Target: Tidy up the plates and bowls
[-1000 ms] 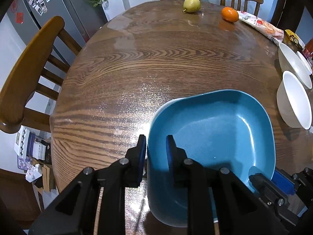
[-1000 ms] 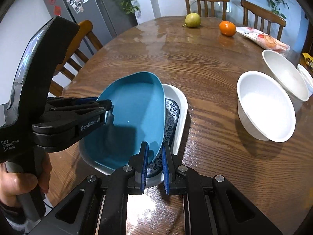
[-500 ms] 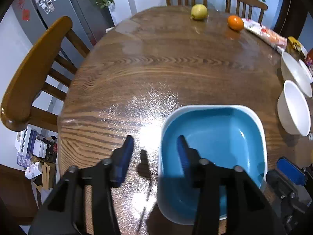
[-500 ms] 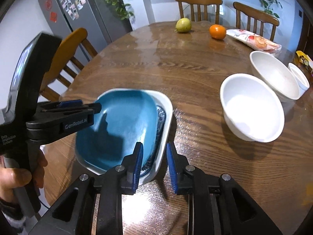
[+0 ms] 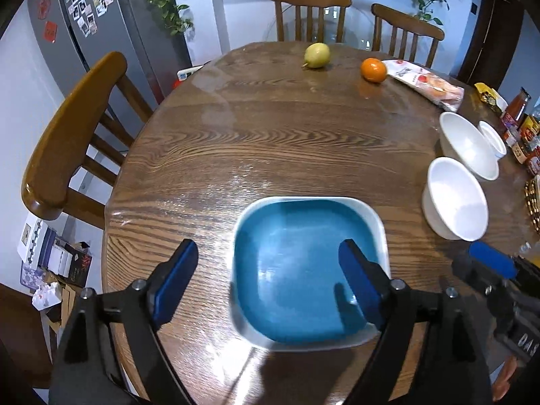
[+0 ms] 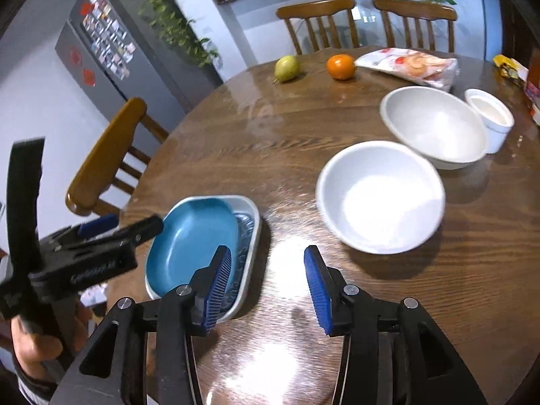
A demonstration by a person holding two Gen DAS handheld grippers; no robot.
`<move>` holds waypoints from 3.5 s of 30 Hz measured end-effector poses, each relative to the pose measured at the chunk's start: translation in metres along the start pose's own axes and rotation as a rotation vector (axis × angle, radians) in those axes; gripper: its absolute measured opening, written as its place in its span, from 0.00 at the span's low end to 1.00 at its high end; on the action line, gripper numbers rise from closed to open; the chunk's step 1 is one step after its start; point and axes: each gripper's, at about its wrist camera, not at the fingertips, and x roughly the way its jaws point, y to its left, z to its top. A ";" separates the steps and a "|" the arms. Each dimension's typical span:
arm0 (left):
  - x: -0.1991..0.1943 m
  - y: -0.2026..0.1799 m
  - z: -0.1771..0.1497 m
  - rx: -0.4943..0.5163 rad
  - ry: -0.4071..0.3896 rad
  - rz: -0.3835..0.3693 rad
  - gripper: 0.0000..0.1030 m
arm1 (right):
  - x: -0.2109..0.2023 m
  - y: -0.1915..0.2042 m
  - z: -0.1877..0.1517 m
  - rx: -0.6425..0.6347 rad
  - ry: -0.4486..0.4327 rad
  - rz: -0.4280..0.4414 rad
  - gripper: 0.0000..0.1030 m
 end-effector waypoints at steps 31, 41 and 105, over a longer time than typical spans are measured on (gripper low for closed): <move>-0.027 -0.128 0.011 0.141 -0.046 -0.056 0.98 | -0.078 -0.150 0.003 0.259 -0.074 -0.115 0.45; -0.025 -0.164 0.031 0.153 -0.053 -0.123 0.98 | -0.089 -0.170 0.021 0.265 -0.089 -0.116 0.45; 0.111 -0.229 0.119 0.144 0.143 -0.131 0.12 | 0.033 -0.232 0.103 0.298 0.068 -0.018 0.15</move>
